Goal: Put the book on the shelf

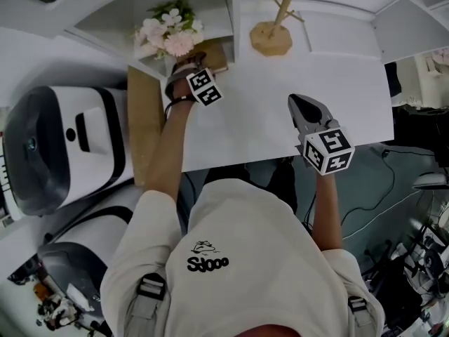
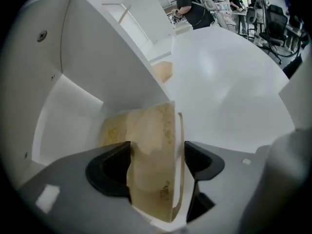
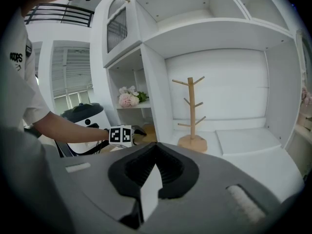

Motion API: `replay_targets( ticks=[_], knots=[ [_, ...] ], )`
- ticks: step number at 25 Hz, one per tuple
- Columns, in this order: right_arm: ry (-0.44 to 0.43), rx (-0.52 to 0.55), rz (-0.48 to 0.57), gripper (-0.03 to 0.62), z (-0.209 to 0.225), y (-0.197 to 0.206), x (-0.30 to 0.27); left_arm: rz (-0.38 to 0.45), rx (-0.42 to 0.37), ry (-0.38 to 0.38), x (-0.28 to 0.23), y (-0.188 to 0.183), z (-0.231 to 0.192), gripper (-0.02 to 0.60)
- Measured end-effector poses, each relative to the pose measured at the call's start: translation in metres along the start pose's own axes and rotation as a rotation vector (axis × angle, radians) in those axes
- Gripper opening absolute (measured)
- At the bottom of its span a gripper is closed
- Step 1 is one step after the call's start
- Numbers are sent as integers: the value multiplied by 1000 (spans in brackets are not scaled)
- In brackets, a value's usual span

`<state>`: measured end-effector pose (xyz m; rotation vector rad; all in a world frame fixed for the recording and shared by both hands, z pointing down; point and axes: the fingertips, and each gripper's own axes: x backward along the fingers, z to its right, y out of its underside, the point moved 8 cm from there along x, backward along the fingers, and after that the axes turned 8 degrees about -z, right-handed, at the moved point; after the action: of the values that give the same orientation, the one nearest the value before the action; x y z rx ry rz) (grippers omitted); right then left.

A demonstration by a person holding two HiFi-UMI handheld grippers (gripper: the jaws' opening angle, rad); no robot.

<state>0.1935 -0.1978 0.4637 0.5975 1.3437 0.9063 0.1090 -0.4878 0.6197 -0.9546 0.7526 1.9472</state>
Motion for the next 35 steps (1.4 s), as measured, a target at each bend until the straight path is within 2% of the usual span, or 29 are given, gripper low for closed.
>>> replay_targets(
  ticks=[8, 15, 17, 21, 25, 30, 35],
  knots=[
    [17, 34, -41, 2, 5, -1, -1, -35, -36, -83, -15, 0, -13, 336],
    [21, 65, -47, 2, 11, -13, 4, 10, 1, -74, -12, 10, -14, 364],
    [23, 71, -34, 2, 10, -19, 5, 33, 53, -71, -3, 13, -13, 391],
    [12, 88, -6, 2, 4, -26, 7, 84, 145, -64, 28, 23, -7, 371],
    [13, 113, 23, 2, 0, -36, 11, 151, 235, -103, 75, 33, -3, 304],
    [17, 158, 87, 2, -15, -54, 18, 262, 427, -161, 138, 52, -1, 232],
    [-3, 217, 148, 2, -37, -66, 29, 375, 617, -216, 194, 74, 6, 130]
  ],
)
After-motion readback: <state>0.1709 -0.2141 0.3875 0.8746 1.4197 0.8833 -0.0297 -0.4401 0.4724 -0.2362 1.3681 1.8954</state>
